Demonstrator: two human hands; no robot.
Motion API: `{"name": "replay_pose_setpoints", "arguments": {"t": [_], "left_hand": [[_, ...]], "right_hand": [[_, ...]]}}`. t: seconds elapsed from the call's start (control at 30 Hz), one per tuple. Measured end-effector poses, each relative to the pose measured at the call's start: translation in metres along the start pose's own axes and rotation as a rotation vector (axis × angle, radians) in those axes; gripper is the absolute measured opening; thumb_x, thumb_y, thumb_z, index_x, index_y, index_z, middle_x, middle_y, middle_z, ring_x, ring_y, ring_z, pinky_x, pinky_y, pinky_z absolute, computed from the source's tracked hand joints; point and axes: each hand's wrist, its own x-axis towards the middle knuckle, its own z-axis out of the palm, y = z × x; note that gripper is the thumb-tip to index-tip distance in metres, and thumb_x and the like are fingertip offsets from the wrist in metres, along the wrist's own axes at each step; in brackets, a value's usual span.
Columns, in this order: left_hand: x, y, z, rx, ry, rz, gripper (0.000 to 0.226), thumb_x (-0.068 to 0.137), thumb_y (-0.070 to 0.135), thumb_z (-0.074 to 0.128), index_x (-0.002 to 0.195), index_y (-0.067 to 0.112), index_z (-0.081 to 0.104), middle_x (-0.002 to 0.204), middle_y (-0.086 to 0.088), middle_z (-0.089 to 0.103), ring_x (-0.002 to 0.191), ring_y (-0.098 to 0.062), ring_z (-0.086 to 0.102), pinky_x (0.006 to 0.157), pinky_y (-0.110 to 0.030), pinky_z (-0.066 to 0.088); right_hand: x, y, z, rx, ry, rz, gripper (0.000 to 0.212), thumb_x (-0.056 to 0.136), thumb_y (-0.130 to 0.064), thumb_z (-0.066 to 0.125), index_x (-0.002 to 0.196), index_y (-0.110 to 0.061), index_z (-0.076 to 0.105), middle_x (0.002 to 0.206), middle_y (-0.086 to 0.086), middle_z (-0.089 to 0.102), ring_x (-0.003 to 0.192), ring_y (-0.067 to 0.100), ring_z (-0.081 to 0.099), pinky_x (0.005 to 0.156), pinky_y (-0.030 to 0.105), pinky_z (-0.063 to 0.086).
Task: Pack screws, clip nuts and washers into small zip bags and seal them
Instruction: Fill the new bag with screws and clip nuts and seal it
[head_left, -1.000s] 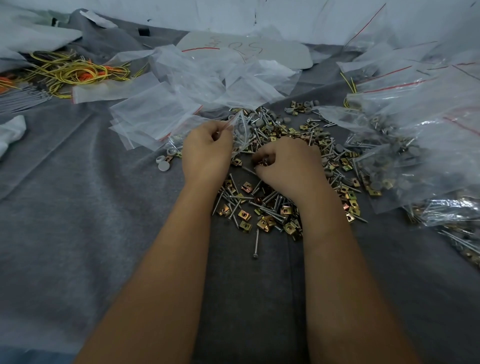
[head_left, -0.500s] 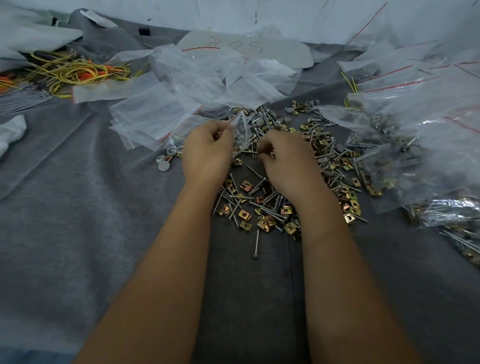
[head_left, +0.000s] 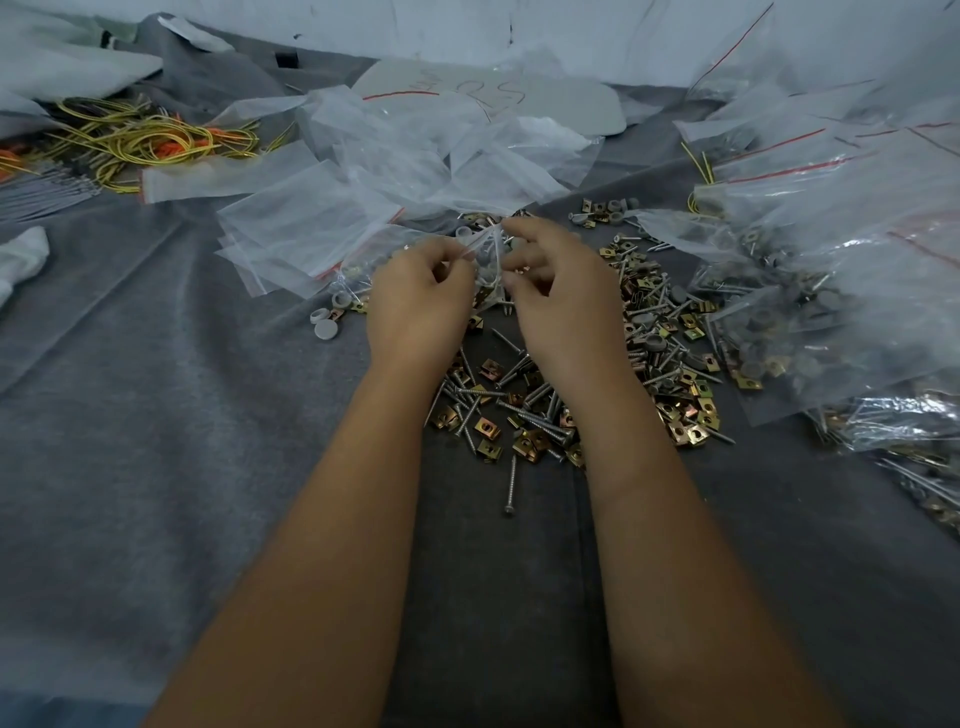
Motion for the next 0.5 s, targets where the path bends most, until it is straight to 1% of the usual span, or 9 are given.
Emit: {"name": "replay_pose_setpoints", "arguments": {"t": [0.07,0.13,0.2,0.27,0.3,0.33,0.4,0.43,0.5], "left_hand": [[0.000,0.000,0.000,-0.041,0.027,-0.020,0.020,0.090,0.022,0.053,0.091,0.035,0.068,0.057,0.008,0.058,0.048,-0.008,0.045,0.056,-0.030,0.039],[0.001,-0.001,-0.001,-0.072,0.051,-0.041,0.021,0.091,0.020,0.053,0.088,0.036,0.067,0.050,0.014,0.056,0.041,-0.002,0.039,0.052,-0.026,0.035],[0.003,-0.001,-0.002,-0.086,0.063,-0.056,0.023,0.091,0.020,0.053,0.081,0.036,0.066,0.044,0.017,0.051,0.037,-0.001,0.036,0.049,-0.025,0.029],[0.003,0.000,-0.001,-0.089,0.071,-0.061,0.026,0.091,0.020,0.054,0.074,0.037,0.063,0.042,0.017,0.049,0.035,-0.001,0.034,0.048,-0.025,0.027],[0.003,0.000,-0.001,-0.090,0.073,-0.061,0.027,0.091,0.020,0.054,0.072,0.038,0.063,0.042,0.017,0.049,0.035,-0.001,0.034,0.048,-0.025,0.027],[0.003,-0.001,-0.001,-0.092,0.074,-0.062,0.028,0.090,0.019,0.054,0.072,0.037,0.063,0.041,0.016,0.048,0.035,-0.001,0.034,0.047,-0.025,0.027],[0.003,-0.001,-0.001,-0.097,0.072,-0.061,0.027,0.090,0.020,0.054,0.072,0.037,0.064,0.041,0.016,0.047,0.035,-0.001,0.034,0.045,-0.023,0.026],[0.003,-0.001,-0.001,-0.099,0.069,-0.059,0.027,0.090,0.020,0.054,0.072,0.038,0.064,0.041,0.016,0.047,0.036,-0.001,0.034,0.045,-0.023,0.026],[0.003,-0.001,-0.002,-0.104,0.066,-0.054,0.027,0.090,0.022,0.054,0.073,0.040,0.064,0.043,0.017,0.049,0.037,-0.001,0.035,0.048,-0.024,0.028]], "right_hand": [[0.000,0.000,-0.002,-0.002,0.027,0.024,0.034,0.090,-0.002,0.058,0.115,-0.024,0.065,0.092,-0.013,0.063,0.084,-0.003,0.059,0.073,0.012,0.047],[0.000,-0.001,-0.007,-0.027,-0.001,0.052,0.026,0.090,-0.004,0.058,0.099,-0.025,0.069,0.088,-0.018,0.062,0.081,-0.004,0.059,0.070,0.013,0.048],[0.000,-0.003,-0.013,-0.071,-0.146,0.049,0.022,0.086,-0.006,0.062,0.087,-0.027,0.071,0.078,-0.021,0.060,0.071,-0.009,0.056,0.061,0.006,0.041],[0.000,-0.007,-0.019,-0.131,-0.345,0.032,0.019,0.082,-0.009,0.068,0.081,-0.028,0.071,0.069,-0.021,0.058,0.063,-0.013,0.053,0.056,0.003,0.036],[0.000,-0.008,-0.021,-0.173,-0.444,0.039,0.017,0.080,-0.013,0.071,0.080,-0.030,0.072,0.069,-0.020,0.060,0.064,-0.011,0.055,0.060,0.006,0.039],[0.000,-0.009,-0.023,-0.224,-0.537,0.056,0.014,0.079,-0.017,0.074,0.082,-0.031,0.073,0.073,-0.018,0.063,0.071,-0.007,0.058,0.070,0.013,0.045],[0.000,-0.010,-0.024,-0.315,-0.649,0.096,0.010,0.079,-0.025,0.076,0.088,-0.031,0.075,0.086,-0.012,0.069,0.088,0.008,0.062,0.089,0.031,0.048],[0.000,-0.010,-0.024,-0.342,-0.651,0.112,0.012,0.081,-0.027,0.076,0.091,-0.032,0.076,0.091,-0.010,0.069,0.093,0.013,0.062,0.092,0.034,0.047],[0.000,-0.008,-0.024,-0.400,-0.573,0.117,0.016,0.085,-0.025,0.071,0.099,-0.033,0.075,0.097,-0.009,0.070,0.099,0.016,0.060,0.092,0.031,0.045]]}}
